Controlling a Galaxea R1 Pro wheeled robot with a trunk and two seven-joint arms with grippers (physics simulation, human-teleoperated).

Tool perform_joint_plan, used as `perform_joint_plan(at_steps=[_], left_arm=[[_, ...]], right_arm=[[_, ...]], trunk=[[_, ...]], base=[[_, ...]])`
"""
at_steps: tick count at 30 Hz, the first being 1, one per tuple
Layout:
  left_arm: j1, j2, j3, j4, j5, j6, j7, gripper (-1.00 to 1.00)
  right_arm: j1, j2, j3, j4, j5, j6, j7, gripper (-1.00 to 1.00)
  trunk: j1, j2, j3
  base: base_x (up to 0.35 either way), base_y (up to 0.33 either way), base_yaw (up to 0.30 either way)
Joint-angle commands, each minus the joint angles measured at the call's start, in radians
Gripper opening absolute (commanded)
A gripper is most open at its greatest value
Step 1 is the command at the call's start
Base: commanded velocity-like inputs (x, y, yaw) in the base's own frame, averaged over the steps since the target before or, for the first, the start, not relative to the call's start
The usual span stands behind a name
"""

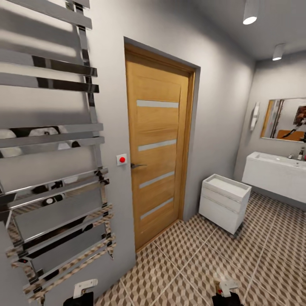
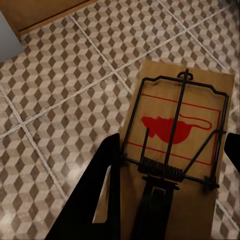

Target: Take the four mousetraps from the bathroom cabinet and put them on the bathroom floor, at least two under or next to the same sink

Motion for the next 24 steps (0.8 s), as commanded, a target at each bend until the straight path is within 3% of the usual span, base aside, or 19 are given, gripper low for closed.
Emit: perform_joint_plan(at_steps=[1,24], left_arm=[[-0.001,0.000,-0.005,0.002,-0.004,-0.004,0.006,-1.00],[-0.001,-0.002,-0.005,0.002,-0.003,-0.004,0.004,-1.00]], right_arm=[[-0.002,0.000,0.005,0.005,-0.013,-0.007,0.011,-1.00],[-0.002,0.000,0.005,0.005,-0.013,-0.007,0.011,-1.00]], trunk=[[0.000,-0.001,0.000],[0.000,-0.001,0.008]], base=[[0.000,0.000,-0.277],[0.000,0.000,-0.277]])
